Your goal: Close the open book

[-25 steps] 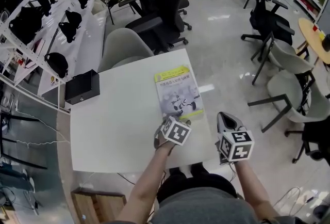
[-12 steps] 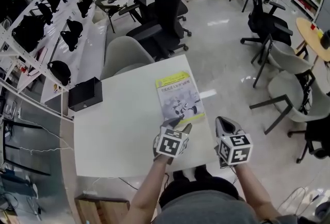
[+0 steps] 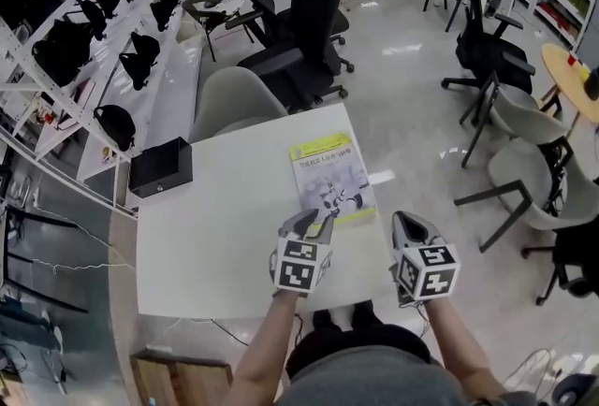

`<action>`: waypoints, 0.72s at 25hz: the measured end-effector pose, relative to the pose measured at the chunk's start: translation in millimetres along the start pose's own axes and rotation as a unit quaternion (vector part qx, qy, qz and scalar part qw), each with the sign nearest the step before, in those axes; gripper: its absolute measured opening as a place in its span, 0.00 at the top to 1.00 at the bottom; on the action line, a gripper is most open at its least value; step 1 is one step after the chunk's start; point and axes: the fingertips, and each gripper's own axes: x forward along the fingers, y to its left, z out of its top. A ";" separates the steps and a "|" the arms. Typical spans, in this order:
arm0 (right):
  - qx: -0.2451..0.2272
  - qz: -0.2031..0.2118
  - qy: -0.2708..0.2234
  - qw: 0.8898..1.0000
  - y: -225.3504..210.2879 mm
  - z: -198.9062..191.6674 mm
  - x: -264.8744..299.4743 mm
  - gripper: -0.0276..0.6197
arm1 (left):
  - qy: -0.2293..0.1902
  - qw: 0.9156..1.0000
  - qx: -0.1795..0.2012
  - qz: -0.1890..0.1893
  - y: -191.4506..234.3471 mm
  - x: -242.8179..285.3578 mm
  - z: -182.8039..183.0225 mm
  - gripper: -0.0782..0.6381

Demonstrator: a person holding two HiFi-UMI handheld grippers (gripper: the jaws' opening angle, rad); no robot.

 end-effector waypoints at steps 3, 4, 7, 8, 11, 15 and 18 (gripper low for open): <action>-0.004 0.002 -0.003 1.000 3.7 2.5 1.0 0.95 | -0.033 0.999 -0.008 0.015 9.6 -8.3 9.0 0.78; -0.005 0.003 -0.004 1.000 5.1 3.6 1.2 0.95 | -0.042 0.999 -0.010 0.020 12.9 -11.3 11.7 0.79; -0.008 0.005 -0.008 1.000 9.5 7.5 1.9 0.95 | -0.064 0.997 -0.022 0.032 22.8 -20.3 18.3 0.82; -0.008 0.006 -0.010 1.000 10.8 8.6 2.0 0.95 | -0.070 0.997 -0.029 0.034 25.4 -23.3 19.8 0.83; -0.010 0.009 -0.013 1.000 15.7 11.8 2.0 0.95 | -0.088 0.994 -0.051 0.036 31.4 -31.9 21.6 0.84; -0.013 0.014 -0.017 1.000 23.2 16.2 4.0 0.95 | -0.113 0.991 -0.060 0.048 39.5 -42.7 24.0 0.87; -0.017 0.018 -0.020 0.999 28.0 18.3 5.1 0.95 | -0.132 0.987 -0.071 0.054 44.8 -50.3 25.5 0.88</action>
